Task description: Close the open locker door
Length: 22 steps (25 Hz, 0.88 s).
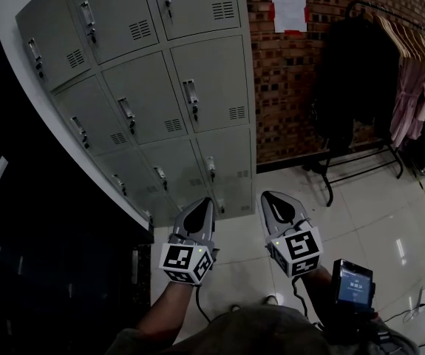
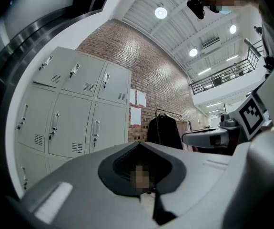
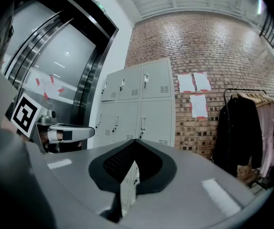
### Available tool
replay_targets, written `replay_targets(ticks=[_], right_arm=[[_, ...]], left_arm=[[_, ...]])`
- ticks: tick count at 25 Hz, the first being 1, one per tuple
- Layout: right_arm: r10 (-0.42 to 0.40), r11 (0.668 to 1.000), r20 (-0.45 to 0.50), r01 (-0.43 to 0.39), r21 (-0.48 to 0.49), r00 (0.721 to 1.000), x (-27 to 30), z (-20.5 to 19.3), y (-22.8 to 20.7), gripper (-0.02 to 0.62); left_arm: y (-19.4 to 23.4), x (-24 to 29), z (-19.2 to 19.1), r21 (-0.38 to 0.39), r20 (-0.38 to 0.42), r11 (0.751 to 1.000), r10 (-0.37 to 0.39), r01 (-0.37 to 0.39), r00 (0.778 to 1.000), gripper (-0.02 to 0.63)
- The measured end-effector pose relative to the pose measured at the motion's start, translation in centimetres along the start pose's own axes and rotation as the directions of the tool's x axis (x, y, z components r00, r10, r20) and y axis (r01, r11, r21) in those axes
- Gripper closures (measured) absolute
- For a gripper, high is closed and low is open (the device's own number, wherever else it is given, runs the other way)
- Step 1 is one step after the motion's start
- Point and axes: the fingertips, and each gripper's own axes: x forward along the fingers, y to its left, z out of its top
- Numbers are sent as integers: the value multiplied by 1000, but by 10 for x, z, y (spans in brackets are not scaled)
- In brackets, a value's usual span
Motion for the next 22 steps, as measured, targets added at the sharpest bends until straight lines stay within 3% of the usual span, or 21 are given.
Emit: replay_targets(ticks=[22], right_arm=[[21, 999, 8, -21, -37, 1000, 7, -1, -15, 596]], left_arm=[[-14, 21, -8, -2, 8, 1000, -19, 19, 1000, 617]])
